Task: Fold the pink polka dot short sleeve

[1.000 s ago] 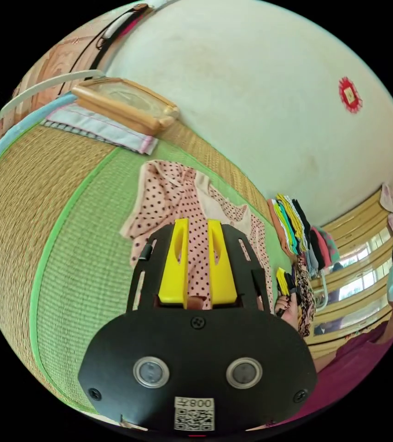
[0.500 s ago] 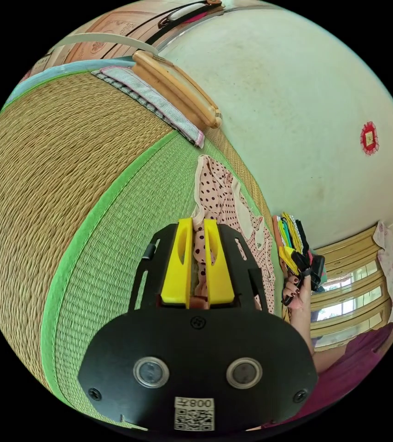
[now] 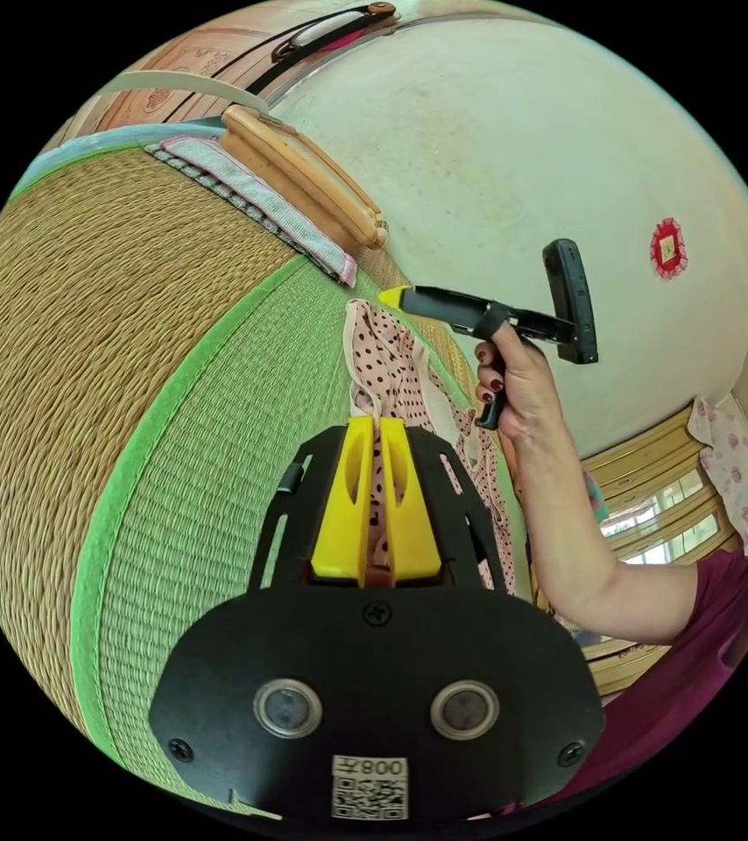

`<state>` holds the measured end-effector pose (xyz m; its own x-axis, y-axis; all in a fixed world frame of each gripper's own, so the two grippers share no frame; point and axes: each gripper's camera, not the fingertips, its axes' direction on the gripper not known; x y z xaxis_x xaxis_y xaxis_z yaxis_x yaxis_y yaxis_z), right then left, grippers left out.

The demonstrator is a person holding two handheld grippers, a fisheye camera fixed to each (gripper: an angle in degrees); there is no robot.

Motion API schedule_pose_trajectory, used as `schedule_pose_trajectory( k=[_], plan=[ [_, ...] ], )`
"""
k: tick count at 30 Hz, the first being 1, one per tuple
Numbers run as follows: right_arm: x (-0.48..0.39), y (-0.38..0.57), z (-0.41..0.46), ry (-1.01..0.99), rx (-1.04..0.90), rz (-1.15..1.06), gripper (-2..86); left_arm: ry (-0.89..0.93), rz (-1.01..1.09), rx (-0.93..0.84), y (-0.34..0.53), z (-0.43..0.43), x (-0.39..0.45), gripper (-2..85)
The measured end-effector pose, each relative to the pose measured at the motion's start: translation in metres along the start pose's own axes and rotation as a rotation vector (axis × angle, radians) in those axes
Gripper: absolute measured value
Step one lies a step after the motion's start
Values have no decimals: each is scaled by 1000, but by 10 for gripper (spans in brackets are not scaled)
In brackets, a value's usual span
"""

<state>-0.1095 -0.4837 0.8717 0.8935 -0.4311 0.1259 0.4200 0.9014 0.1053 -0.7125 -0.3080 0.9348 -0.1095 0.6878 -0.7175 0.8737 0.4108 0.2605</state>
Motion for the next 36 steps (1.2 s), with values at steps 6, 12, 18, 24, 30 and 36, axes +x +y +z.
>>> schedule_pose_trajectory(
  k=[6,12,18,24,30,36],
  plan=[
    [-23,-50,59,111,-111,-26,74,34,19,3,5,-12,27,9],
    [-27,-70,75,163,-73,-29,42,44,47,23,18,-19,55,9],
    [12,-72,64,-39,13,42,17,33,120,25,34,-16,93,8],
    [75,-48,45,-247,100,154,11,-57,274,-39,50,7,152,8],
    [124,-18,47,-297,95,247,9,-96,373,-146,67,45,192,9],
    [150,0,53,-301,79,291,13,-117,389,-229,81,79,210,14]
  ],
)
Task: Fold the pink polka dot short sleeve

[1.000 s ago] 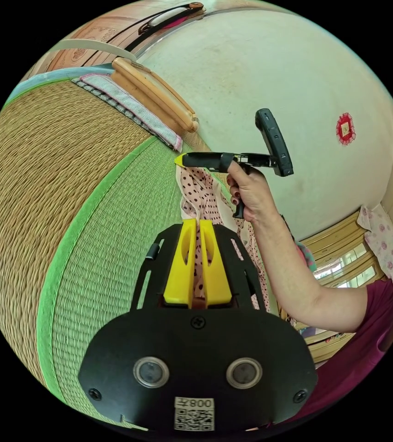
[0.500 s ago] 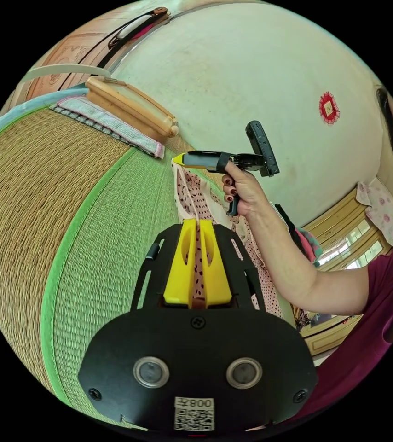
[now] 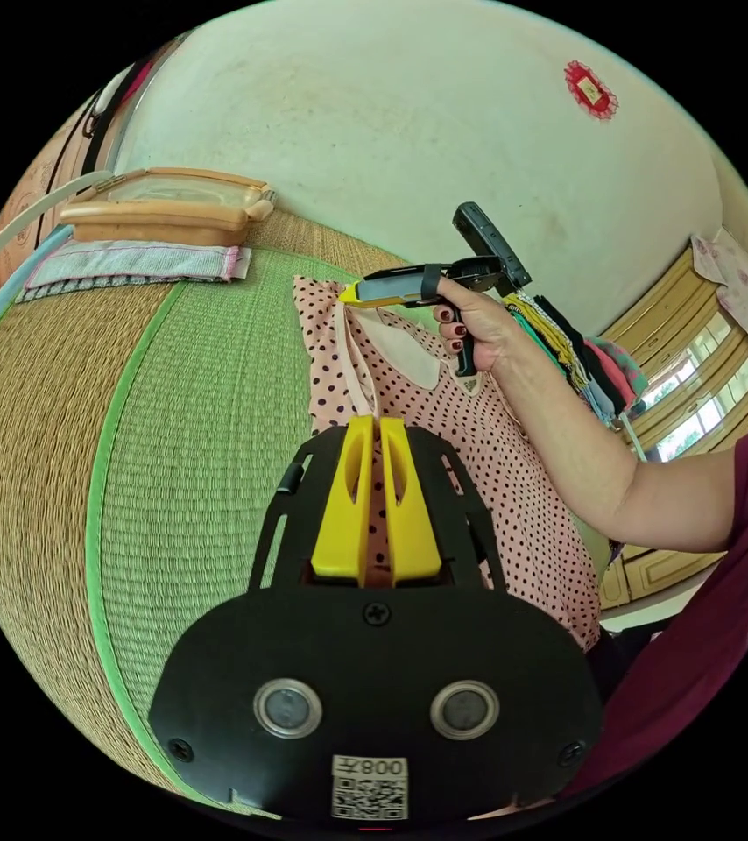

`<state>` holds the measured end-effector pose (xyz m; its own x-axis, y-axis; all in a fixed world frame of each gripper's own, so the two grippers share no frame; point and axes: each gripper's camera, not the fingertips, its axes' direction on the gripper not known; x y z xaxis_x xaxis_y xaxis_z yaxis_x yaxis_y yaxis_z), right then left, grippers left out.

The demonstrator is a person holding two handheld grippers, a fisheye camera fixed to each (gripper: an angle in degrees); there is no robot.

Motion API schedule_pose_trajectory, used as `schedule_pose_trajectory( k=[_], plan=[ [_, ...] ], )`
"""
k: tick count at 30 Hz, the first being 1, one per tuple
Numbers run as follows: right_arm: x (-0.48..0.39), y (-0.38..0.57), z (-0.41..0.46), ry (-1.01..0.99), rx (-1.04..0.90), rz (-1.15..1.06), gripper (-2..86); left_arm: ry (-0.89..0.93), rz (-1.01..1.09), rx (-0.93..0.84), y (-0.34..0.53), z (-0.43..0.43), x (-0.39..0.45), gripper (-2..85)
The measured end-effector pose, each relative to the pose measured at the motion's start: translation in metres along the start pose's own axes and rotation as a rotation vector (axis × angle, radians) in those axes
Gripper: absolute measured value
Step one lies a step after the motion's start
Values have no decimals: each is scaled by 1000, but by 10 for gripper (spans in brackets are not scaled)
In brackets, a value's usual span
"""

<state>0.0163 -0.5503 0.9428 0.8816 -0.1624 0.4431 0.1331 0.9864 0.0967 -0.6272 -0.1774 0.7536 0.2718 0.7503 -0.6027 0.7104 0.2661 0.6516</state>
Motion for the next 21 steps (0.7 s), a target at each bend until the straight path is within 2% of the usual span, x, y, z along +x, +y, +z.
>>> schedule_pose_trajectory(
  k=[5,9,12,16,21],
  plan=[
    [8,8,-15,11,33,10,13,10,-3,-42,1,24,13,19],
    [-13,14,-32,-19,82,-82,5,-2,4,-65,1,40,24,21],
    [-33,10,-21,12,29,-162,3,-18,15,-87,1,52,32,24],
    [-20,4,9,91,-87,-123,1,-24,22,-105,1,64,39,29],
    [-7,18,-9,38,-44,-92,1,4,21,-115,3,77,44,41]
  ],
)
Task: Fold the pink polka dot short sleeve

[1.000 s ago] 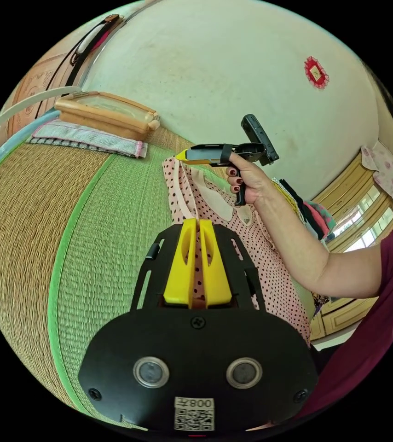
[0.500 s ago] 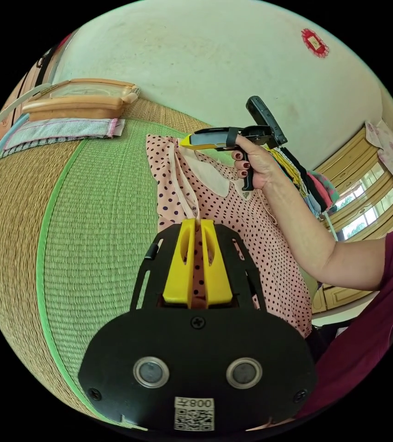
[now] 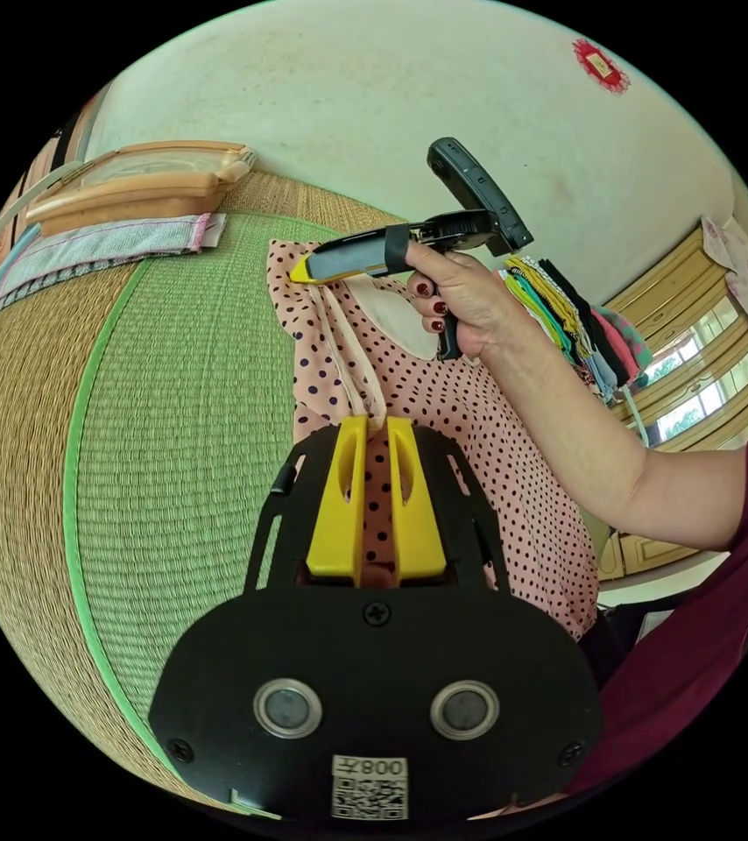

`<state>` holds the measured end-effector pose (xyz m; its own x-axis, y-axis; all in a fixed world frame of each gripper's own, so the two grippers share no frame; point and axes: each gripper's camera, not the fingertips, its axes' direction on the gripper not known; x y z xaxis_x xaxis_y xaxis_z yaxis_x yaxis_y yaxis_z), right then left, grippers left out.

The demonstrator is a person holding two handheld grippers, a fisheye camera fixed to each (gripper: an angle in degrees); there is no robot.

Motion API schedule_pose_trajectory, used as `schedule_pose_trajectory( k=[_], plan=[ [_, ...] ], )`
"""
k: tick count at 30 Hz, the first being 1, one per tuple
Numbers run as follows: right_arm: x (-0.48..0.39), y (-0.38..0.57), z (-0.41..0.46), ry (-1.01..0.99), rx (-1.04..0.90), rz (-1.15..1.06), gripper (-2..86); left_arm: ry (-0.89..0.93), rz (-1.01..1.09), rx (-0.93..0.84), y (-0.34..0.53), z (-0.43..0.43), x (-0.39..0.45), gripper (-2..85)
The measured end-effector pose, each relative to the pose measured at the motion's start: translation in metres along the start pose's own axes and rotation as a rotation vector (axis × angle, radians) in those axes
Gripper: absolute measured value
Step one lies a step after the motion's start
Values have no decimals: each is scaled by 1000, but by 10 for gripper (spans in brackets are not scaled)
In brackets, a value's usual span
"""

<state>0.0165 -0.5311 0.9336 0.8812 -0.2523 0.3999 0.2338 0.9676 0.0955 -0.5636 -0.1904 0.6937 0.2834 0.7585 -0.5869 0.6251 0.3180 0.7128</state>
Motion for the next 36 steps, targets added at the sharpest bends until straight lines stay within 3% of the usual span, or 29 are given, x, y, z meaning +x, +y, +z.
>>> schedule_pose_trajectory(
  k=[8,11,17,21,28,36],
  plan=[
    [4,18,-25,26,23,8,0,-6,-7,23,3,6,8,36],
    [19,30,-29,-55,23,51,0,-17,-10,3,-1,12,12,33],
    [27,88,-93,-87,151,65,1,-47,-21,-7,-5,17,17,27],
    [36,164,-141,-53,188,112,1,-50,2,3,-12,10,32,24],
    [68,339,-222,19,258,415,1,-132,17,-24,-26,-3,45,21],
    [84,454,-237,60,198,657,1,-196,10,-133,-45,3,49,15]
  ],
)
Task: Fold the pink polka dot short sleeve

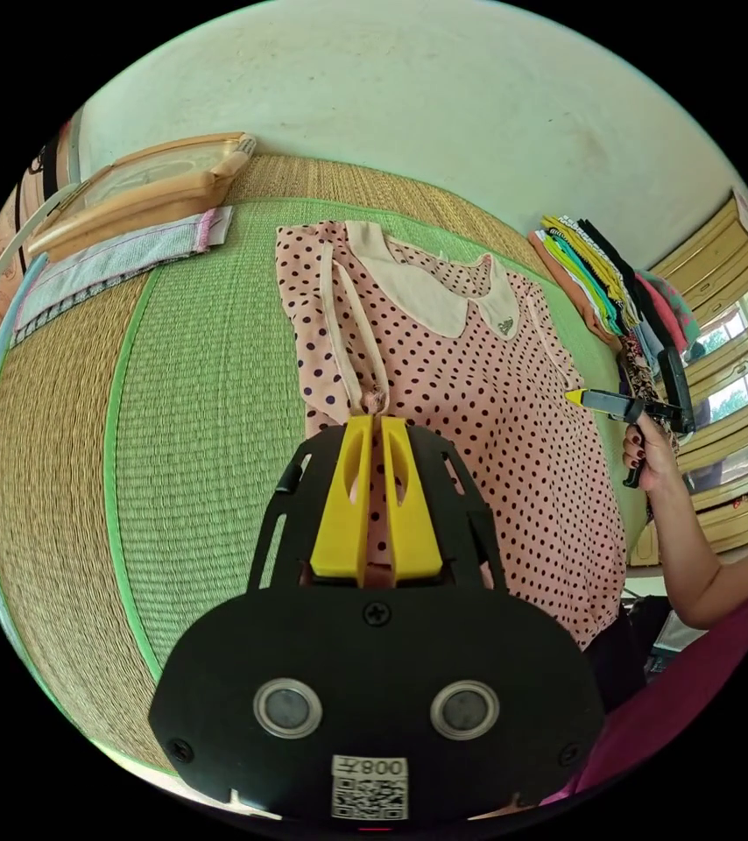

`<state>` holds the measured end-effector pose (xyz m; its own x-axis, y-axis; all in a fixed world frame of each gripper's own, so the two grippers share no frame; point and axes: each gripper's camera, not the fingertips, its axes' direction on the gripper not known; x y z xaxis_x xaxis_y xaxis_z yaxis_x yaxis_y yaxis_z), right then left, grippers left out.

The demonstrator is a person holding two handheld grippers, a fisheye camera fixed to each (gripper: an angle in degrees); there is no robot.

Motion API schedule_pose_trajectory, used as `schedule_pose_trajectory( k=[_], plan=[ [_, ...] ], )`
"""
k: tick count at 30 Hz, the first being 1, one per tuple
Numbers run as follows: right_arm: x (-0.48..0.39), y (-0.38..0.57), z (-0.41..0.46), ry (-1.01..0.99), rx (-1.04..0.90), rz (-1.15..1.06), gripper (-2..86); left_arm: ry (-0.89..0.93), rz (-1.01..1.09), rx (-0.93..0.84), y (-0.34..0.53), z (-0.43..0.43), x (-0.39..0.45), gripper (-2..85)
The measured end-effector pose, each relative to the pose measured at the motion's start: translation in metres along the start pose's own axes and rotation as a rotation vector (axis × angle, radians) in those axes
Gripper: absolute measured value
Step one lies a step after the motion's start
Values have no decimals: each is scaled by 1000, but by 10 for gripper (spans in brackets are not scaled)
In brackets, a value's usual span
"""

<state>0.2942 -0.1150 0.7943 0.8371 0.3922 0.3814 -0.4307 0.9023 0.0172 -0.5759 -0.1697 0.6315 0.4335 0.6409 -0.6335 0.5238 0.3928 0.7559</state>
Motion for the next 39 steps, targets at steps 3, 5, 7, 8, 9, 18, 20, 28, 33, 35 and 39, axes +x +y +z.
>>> schedule_pose_trajectory(
  k=[3,5,7,8,9,18,20,28,33,35,39],
  plan=[
    [14,13,-15,-62,10,27,1,12,-1,39,0,-30,8,14],
    [20,23,-29,-88,23,34,1,14,13,80,4,-55,17,12],
    [21,41,-52,-86,27,32,1,26,18,93,10,-77,24,10],
    [21,47,-58,-89,29,32,1,46,21,86,15,-89,28,8],
    [21,60,-70,-105,27,33,1,78,23,73,22,-100,32,6],
    [20,223,-165,-216,-20,41,1,406,-89,-40,129,-186,47,3],
    [21,265,-180,-228,-24,58,1,448,-160,-57,159,-202,38,3],
    [52,452,-228,-352,-21,193,7,402,-374,-79,288,-273,-16,25],
    [67,532,-241,-409,1,275,18,454,-525,-79,338,-281,-52,63],
    [66,558,-245,-427,8,284,24,473,-556,-81,342,-279,-60,71],
    [57,609,-254,-427,11,302,37,530,-607,-49,334,-281,-70,80]
  ],
)
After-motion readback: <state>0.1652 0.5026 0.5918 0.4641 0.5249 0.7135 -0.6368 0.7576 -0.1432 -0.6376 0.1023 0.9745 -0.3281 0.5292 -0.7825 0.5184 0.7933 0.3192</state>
